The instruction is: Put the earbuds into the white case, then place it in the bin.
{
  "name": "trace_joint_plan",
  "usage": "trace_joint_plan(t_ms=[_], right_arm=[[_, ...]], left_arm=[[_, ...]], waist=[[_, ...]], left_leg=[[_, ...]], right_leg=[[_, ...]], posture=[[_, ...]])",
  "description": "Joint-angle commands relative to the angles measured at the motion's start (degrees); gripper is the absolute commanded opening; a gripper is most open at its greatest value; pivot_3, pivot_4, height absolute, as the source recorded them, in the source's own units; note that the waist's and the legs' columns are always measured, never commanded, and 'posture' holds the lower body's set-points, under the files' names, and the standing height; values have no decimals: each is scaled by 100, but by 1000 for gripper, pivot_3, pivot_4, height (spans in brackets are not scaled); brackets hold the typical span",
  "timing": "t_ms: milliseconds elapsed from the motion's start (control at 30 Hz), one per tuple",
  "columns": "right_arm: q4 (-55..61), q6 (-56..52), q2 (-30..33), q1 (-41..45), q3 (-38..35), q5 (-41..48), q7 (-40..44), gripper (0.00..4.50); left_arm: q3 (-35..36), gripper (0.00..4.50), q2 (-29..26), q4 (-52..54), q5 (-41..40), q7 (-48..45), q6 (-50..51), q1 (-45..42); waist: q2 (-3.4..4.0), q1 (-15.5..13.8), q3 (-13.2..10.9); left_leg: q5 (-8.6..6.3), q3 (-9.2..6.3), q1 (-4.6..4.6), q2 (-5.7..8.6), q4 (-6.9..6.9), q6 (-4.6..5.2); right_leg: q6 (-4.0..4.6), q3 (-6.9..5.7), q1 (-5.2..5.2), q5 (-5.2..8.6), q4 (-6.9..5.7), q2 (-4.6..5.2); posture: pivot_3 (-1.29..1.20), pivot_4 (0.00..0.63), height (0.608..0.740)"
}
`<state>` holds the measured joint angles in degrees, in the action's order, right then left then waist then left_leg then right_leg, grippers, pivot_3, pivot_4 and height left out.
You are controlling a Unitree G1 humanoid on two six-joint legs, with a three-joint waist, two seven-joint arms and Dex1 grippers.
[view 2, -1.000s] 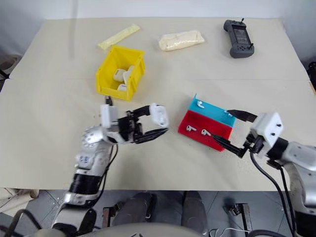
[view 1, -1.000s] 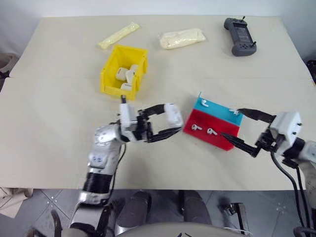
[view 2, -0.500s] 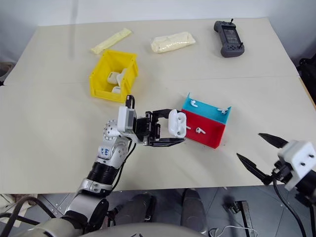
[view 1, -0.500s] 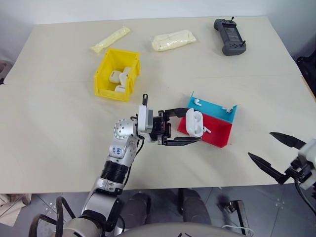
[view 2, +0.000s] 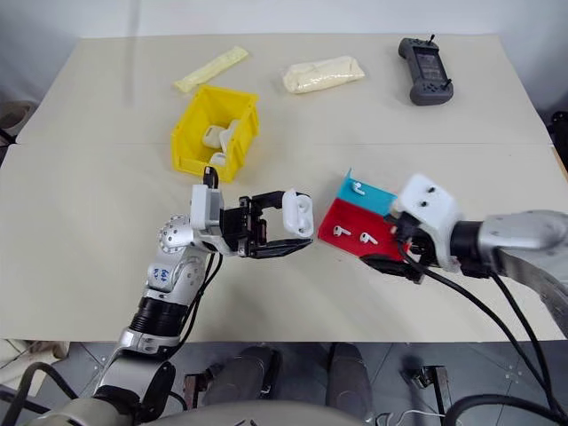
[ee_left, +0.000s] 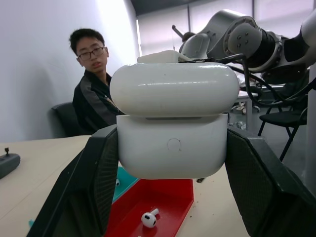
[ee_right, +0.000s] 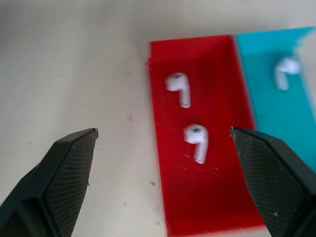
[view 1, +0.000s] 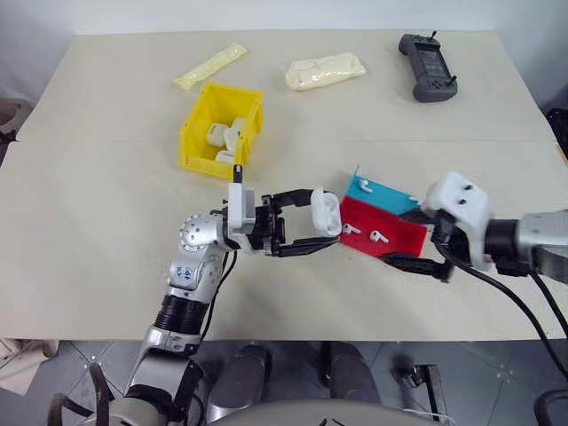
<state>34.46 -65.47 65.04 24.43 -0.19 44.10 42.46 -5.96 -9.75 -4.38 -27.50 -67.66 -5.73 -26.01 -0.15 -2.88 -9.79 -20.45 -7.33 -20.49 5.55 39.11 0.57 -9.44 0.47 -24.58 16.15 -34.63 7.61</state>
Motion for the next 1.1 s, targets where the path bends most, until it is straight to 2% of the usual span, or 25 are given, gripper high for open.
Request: trace_joint_plan(t_ms=[33, 167, 300, 633, 1067, 1100], right_arm=[[-155, -552, -142, 606, 551, -97, -78, 4500], [-509, -702, -361, 1020, 1200, -539, -186, 4500], [-665, -617, -306, 1213, 1680, -963, -89, 4500], [-920, -461, -471, 1432, 2141, -1592, 101, 4500], [-1330, -654, -730, 2172, 2944, -2163, 547, 4500], [-1337, -647, -750, 2202, 3001, -2207, 568, 4311]], left_arm=[[-12, 2794, 25, 273, -69, 109, -7, 10], [-81, 2794, 59, 374, -28, 208, -17, 97], [-118, 2794, 50, 490, -22, 301, -6, 188], [-111, 2794, -18, 577, -62, 444, 56, 210], [-184, 2794, 91, 481, -32, 459, -1, 175], [-191, 2791, 96, 485, -31, 457, -1, 186]], waist=[[0, -12, 0], [0, -11, 0], [0, 0, 0], [0, 7, 0], [0, 18, 0], [0, 18, 0]], left_leg=[[0, 0, -1, 0, 0, 0], [-1, -1, -3, 1, 0, 0], [-1, 3, -7, 2, 0, 0], [-1, 5, -9, 0, 0, -1], [-1, 5, -15, 0, 0, -1], [-1, 5, -16, 0, 0, -1]], right_leg=[[0, -1, -1, -1, 0, 0], [2, -2, -2, -2, 1, 1], [1, -1, -10, -3, -2, 1], [1, 0, -15, -3, -5, -1], [1, 0, -23, -3, -4, -2], [1, 0, -23, -3, -4, -2]], posture=[[0, 150, 740], [0, 150, 740], [0, 150, 740], [0, 150, 740], [0, 150, 740], [0, 150, 740]])
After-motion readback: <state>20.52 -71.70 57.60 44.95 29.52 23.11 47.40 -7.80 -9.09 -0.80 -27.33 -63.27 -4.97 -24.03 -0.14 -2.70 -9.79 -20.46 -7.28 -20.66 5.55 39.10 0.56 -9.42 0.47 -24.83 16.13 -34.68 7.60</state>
